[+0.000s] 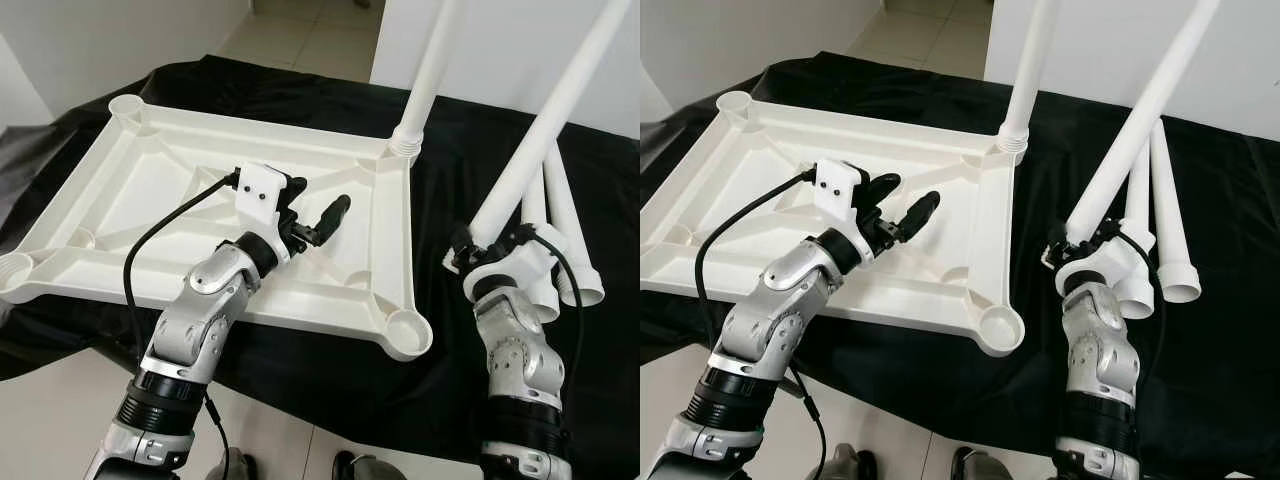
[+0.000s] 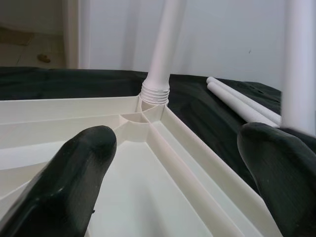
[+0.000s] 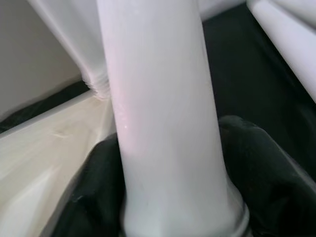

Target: Building children table

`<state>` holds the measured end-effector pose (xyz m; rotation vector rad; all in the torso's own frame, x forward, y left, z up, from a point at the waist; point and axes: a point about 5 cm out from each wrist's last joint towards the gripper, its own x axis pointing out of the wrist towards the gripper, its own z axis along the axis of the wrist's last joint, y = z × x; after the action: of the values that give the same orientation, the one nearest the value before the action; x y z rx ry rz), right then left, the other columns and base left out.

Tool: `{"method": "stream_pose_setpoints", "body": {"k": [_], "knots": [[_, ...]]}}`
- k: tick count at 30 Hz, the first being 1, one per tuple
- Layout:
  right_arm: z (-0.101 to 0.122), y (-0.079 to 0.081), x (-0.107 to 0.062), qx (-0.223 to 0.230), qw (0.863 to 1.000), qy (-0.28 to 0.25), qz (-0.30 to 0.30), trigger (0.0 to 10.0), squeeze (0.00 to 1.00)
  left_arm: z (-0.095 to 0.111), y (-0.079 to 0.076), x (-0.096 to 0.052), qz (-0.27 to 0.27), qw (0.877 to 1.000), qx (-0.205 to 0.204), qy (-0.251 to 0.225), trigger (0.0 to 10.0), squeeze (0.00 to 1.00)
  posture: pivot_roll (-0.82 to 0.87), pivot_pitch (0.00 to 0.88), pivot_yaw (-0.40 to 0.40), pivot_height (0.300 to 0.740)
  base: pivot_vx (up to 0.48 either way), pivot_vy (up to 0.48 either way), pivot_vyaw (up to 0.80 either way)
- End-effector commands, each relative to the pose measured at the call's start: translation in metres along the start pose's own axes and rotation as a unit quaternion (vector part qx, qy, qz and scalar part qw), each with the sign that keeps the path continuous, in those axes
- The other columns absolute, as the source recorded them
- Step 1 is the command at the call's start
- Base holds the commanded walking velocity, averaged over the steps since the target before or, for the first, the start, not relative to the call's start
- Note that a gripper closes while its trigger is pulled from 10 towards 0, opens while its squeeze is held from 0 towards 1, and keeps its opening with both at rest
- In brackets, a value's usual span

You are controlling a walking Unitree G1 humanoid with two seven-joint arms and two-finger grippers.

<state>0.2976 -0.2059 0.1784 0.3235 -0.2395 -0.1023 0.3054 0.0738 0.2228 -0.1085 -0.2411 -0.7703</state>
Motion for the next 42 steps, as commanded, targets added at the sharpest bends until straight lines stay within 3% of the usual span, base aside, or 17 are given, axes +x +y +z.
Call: {"method": "stream_pose_setpoints", "body": {"k": [1, 2, 3, 8, 10, 11, 12, 14, 20, 22, 27, 42], "knots": [[0.009, 0.008, -0.005, -0.010, 0.998, -0.044, 0.037, 10.0, 0.00, -0.001, -0.012, 0.003, -0.094, 0.995, 0.001, 0.008, 10.0, 1.00, 0.03, 0.120, -0.010, 0.740, 0.000, 0.000, 0.00], [0.009, 0.008, -0.005, -0.010, 0.998, -0.044, 0.037, 10.0, 0.00, -0.001, -0.012, 0.003, -0.094, 0.995, 0.001, 0.008, 10.0, 1.00, 0.03, 0.120, -0.010, 0.740, 0.000, 0.000, 0.00], [0.010, 0.013, -0.008, -0.019, 0.996, -0.056, 0.067, 10.0, 0.00, 0.000, -0.018, 0.006, -0.127, 0.992, 0.010, 0.012, 10.0, 0.00, 0.03, 0.119, -0.010, 0.740, 0.000, 0.000, 0.00], [0.011, 0.016, -0.008, -0.027, 0.994, -0.062, 0.088, 10.0, 0.00, 0.002, -0.024, 0.009, -0.158, 0.987, -0.007, 0.011, 10.0, 0.00, 0.03, 0.119, -0.013, 0.740, 0.000, 0.000, 0.00], [0.014, 0.020, -0.008, -0.038, 0.987, -0.070, 0.138, 10.0, 0.00, 0.009, -0.038, 0.015, -0.227, 0.972, -0.051, 0.014, 10.0, 0.00, 0.03, 0.120, -0.017, 0.740, 0.000, 0.000, 0.00], [0.014, 0.020, -0.008, -0.038, 0.987, -0.070, 0.138, 10.0, 0.00, 0.009, -0.038, 0.015, -0.227, 0.972, -0.051, 0.014, 10.0, 0.00, 0.03, 0.120, -0.017, 0.740, 0.000, 0.000, 0.00], [0.014, 0.021, -0.007, -0.051, 0.983, -0.069, 0.161, 10.0, 0.00, 0.015, -0.046, 0.018, -0.262, 0.962, -0.079, 0.011, 10.0, 0.00, 0.03, 0.120, -0.018, 0.740, 0.000, 0.000, 0.00], [0.014, 0.022, -0.007, -0.058, 0.980, -0.071, 0.174, 10.0, 0.00, 0.018, -0.049, 0.019, -0.278, 0.956, -0.091, 0.012, 10.0, 0.00, 0.03, 0.121, -0.020, 0.740, 0.000, 0.000, 0.00], [0.012, 0.027, -0.006, -0.072, 0.969, -0.063, 0.227, 10.0, 0.00, 0.025, -0.061, 0.025, -0.329, 0.940, -0.086, 0.019, 10.0, 0.00, 0.04, 0.120, -0.026, 0.740, 0.000, 0.000, 0.00], [0.010, 0.033, -0.007, -0.082, 0.957, -0.050, 0.273, 10.0, 0.00, 0.026, -0.066, 0.030, -0.346, 0.934, -0.085, 0.028, 10.0, 0.00, 0.04, 0.118, -0.027, 0.740, 0.000, 0.000, 0.00], [0.005, 0.042, -0.013, -0.097, 0.937, -0.032, 0.333, 10.0, 0.00, 0.028, -0.068, 0.036, -0.365, 0.927, -0.084, 0.037, 10.0, 0.00, 0.03, 0.115, -0.025, 0.740, 0.000, 0.000, 0.00], [-0.004, 0.049, -0.026, -0.122, 0.913, -0.010, 0.389, 10.0, 0.00, 0.041, -0.067, 0.048, -0.383, 0.915, -0.124, 0.038, 10.0, 0.00, 0.03, 0.119, -0.020, 0.740, 0.000, 0.000, 0.00]]}}
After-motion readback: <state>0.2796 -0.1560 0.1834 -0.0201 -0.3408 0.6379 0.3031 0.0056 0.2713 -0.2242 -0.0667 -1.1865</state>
